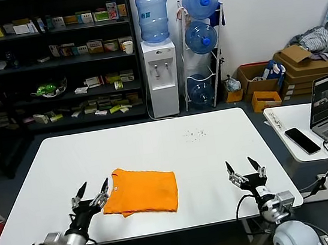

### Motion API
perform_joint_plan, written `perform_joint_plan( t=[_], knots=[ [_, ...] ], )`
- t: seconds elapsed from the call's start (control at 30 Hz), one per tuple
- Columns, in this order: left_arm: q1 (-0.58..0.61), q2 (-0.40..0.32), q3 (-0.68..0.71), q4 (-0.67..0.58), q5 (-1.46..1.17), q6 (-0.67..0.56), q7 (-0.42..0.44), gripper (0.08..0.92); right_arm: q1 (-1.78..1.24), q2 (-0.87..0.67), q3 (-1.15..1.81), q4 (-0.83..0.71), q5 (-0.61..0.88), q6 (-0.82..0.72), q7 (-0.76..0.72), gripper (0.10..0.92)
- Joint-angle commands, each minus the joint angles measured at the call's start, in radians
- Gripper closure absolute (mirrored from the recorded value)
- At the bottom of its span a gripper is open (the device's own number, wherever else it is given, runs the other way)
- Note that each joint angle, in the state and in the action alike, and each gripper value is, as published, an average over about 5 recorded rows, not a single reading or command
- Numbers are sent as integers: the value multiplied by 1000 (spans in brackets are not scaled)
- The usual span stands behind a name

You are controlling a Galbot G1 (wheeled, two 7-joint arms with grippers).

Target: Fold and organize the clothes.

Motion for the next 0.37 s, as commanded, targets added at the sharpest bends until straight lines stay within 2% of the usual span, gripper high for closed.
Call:
perform_joint_plan(
  t=[0.03, 0.37],
  knots=[
    [196, -244, -204, 88, 274, -340, 229, 177, -118, 45, 78, -2, -88, 202, -136, 203],
    [203, -259, -186, 105, 292, -373, 244, 177, -141, 44, 83, 8, -81, 203, -145, 203]
  ],
)
